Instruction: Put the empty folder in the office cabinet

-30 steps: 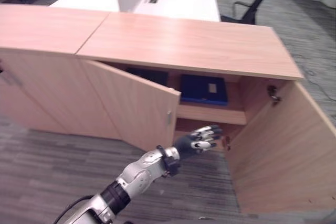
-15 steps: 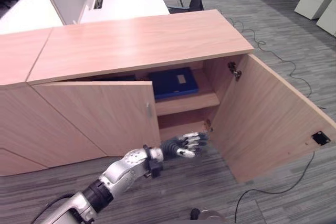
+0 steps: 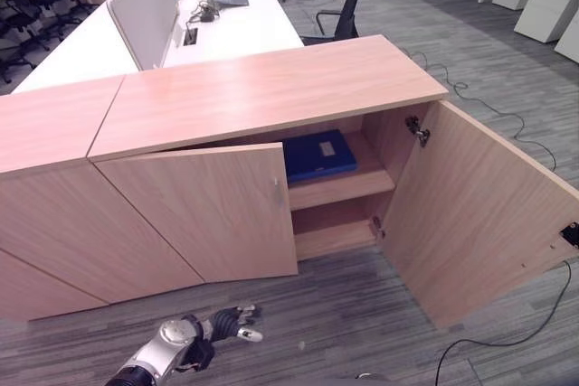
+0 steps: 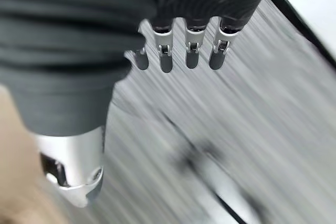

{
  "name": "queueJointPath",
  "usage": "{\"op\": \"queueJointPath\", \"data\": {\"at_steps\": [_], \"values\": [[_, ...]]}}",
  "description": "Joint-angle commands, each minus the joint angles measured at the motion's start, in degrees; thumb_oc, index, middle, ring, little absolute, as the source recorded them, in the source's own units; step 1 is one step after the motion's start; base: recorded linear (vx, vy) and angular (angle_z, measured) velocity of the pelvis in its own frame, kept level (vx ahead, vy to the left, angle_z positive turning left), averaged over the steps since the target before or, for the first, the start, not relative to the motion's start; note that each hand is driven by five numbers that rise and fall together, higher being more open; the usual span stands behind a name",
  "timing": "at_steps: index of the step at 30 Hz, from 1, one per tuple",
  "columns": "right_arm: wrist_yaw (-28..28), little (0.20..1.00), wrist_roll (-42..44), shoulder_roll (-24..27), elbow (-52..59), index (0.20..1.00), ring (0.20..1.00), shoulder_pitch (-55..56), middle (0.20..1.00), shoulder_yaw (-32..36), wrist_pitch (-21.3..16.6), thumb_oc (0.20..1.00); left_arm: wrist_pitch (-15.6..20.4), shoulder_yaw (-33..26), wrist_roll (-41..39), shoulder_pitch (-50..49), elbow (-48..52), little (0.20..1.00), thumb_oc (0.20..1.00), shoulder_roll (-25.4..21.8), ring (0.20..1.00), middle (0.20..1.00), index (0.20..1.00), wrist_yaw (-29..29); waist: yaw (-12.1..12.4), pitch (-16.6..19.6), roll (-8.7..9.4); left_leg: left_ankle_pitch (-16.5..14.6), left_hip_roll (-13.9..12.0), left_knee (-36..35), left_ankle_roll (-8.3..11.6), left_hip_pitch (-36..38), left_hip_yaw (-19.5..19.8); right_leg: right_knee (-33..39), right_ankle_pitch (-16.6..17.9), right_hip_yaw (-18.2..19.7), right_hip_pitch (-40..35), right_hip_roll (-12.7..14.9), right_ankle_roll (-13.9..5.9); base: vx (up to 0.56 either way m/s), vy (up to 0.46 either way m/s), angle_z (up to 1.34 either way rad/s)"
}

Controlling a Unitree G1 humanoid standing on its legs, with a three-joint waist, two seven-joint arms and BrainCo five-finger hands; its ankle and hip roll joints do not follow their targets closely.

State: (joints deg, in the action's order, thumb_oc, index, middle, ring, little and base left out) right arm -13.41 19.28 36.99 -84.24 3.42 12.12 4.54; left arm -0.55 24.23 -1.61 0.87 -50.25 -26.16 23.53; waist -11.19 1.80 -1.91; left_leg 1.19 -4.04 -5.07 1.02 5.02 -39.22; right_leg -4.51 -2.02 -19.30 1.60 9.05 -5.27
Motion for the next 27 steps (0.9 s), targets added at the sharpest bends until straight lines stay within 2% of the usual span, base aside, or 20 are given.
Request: {"op": "queueJointPath", "data": {"at_steps": [1, 2, 6, 7, 8, 9, 11, 13, 18, 19, 23, 27], "values": [[3.3, 1.0, 5.4, 5.0, -0.3, 1.0, 1.0, -5.1, 1.0, 2.4, -2.1, 1.0, 3.8, -2.2, 10.7, 3.8, -9.5, 1.0, 1.0, 7.8, 1.0, 1.0, 1.0, -8.8, -0.6, 0.6, 0.98, -1.7, 0.0, 1.3, 0.2, -1.8, 5.9, 4.2, 3.4, -4.7, 1.6, 1.4, -2.9, -0.02, -0.005, 0.03], [3.3, 1.0, 5.4, 5.2, -0.3, 1.0, 1.0, -5.2, 1.0, 2.5, -2.1, 1.0, 4.0, -2.2, 10.8, 4.1, -10.0, 1.0, 1.0, 8.1, 1.0, 1.0, 1.0, -9.0, -0.6, 0.5, 0.8, -1.7, 0.0, 1.3, 0.2, -1.8, 5.9, 4.2, 3.4, -4.7, 1.6, 1.4, -2.91, -0.01, -0.003, 0.05], [4.0, 1.0, 6.3, 15.0, -0.5, 1.0, 1.0, -8.5, 1.0, 5.5, -2.2, 1.0, 4.5, -2.7, 11.6, 5.3, -19.2, 1.0, 1.0, 10.5, 1.0, 1.0, 1.0, -11.7, -0.6, 0.7, 1.35, -1.5, -0.1, 1.3, 0.48, -1.7, 6.1, 4.3, 3.7, -5.1, 1.3, 1.5, -3.06, 0.0, -0.018, 0.05], [7.4, 1.0, 4.7, 16.8, -4.0, 1.0, 1.0, -12.7, 1.0, 3.9, -4.6, 1.0, 4.0, -1.1, 11.7, 5.8, -21.3, 1.0, 1.0, 11.6, 1.0, 1.0, 1.0, -12.3, 0.9, 0.8, 1.54, -1.3, -0.2, 1.5, 0.76, -1.6, 6.8, 4.5, 3.5, -5.9, 0.4, 1.4, -3.15, 0.01, -0.036, 0.02], [7.7, 1.0, 4.7, 16.5, -4.2, 1.0, 1.0, -13.1, 1.0, 3.6, -4.8, 1.0, 4.1, -1.2, 11.7, 5.9, -21.4, 1.0, 1.0, 11.4, 1.0, 1.0, 1.0, -12.3, 0.7, 0.7, 1.73, -1.2, -0.2, 1.5, 0.74, -1.6, 6.7, 4.6, 3.6, -5.9, 0.4, 1.4, -3.1, 0.01, -0.042, 0.03], [8.8, 1.0, 4.9, 11.5, -2.3, 1.0, 1.0, -13.5, 1.0, 2.3, -4.8, 1.0, 4.0, -1.6, 11.5, 5.9, -22.5, 1.0, 1.0, 11.7, 1.0, 1.0, 1.0, -12.9, 0.7, 0.6, 1.62, -1.1, -0.3, 1.5, 0.69, -1.6, 6.7, 4.5, 3.6, -6.0, 0.3, 1.4, -3.05, -0.01, -0.018, 0.06], [10.2, 1.0, 7.1, 6.2, 2.7, 1.0, 1.0, -11.6, 1.0, 3.5, -5.3, 1.0, 3.4, -3.9, 10.6, 6.4, -24.7, 1.0, 1.0, 11.9, 1.0, 1.0, 1.0, -14.7, 0.3, 0.1, 1.37, -1.3, -0.3, 1.6, 0.48, -1.4, 6.7, 4.5, 3.4, -5.9, 0.2, 1.4, -2.98, -0.01, -0.022, 0.06], [10.8, 1.0, 7.8, 5.4, 3.8, 1.0, 1.0, -10.8, 1.0, 4.4, -5.6, 1.0, 3.5, -5.2, 10.1, 6.0, -25.8, 1.0, 1.0, 11.7, 1.0, 1.0, 1.0, -16.0, 0.4, 0.2, 1.51, -1.4, -0.4, 1.6, 0.4, -1.1, 6.6, 4.5, 3.2, -5.8, 0.1, 1.3, -2.9, 0.0, -0.035, 0.01], [10.6, 1.0, 8.9, 6.2, -1.5, 1.0, 1.0, -10.6, 1.0, 5.8, -5.5, 1.0, 2.8, -6.2, 9.1, 6.1, -28.4, 1.0, 1.0, 11.8, 1.0, 1.0, 1.0, -16.2, 1.0, 0.4, 1.82, -1.0, -0.9, 1.7, 0.89, -1.0, 6.4, 4.9, 3.1, -6.0, -0.4, 0.8, -2.66, 0.01, -0.053, 0.02], [11.7, 1.0, 8.4, 5.2, 0.1, 1.0, 1.0, -11.8, 1.0, 3.8, -5.4, 1.0, 2.3, -6.2, 9.2, 5.2, -28.9, 1.0, 1.0, 11.6, 1.0, 1.0, 1.0, -16.2, 0.9, 0.4, 2.01, -0.8, -1.2, 1.8, 1.04, -1.0, 6.1, 4.7, 3.2, -5.7, -0.4, 0.7, -2.49, 0.01, -0.059, -0.07], [16.0, 1.0, 2.0, 0.1, 24.6, 1.0, 1.0, -8.1, 1.0, -0.1, -6.9, 1.0, 1.3, -11.2, 9.1, 3.6, -30.9, 1.0, 1.0, 11.1, 1.0, 1.0, 1.0, -17.6, -0.6, 0.2, 2.24, -0.7, -2.4, 2.1, 1.31, -0.3, 3.3, 5.0, 3.4, -2.9, 0.8, -0.3, -2.12, -0.01, -0.084, -0.29], [17.7, 1.0, 0.2, -4.1, 30.9, 1.0, 1.0, -6.4, 1.0, -1.3, -7.0, 1.0, 0.8, -13.1, 8.3, 2.8, -31.6, 1.0, 1.0, 11.1, 1.0, 1.0, 1.0, -17.8, -1.0, 0.4, 2.7, -0.7, -4.3, 2.8, 2.19, 0.2, 0.9, 4.9, 3.1, -1.6, 1.0, -1.2, -1.73, 0.01, -0.145, -0.59]]}}
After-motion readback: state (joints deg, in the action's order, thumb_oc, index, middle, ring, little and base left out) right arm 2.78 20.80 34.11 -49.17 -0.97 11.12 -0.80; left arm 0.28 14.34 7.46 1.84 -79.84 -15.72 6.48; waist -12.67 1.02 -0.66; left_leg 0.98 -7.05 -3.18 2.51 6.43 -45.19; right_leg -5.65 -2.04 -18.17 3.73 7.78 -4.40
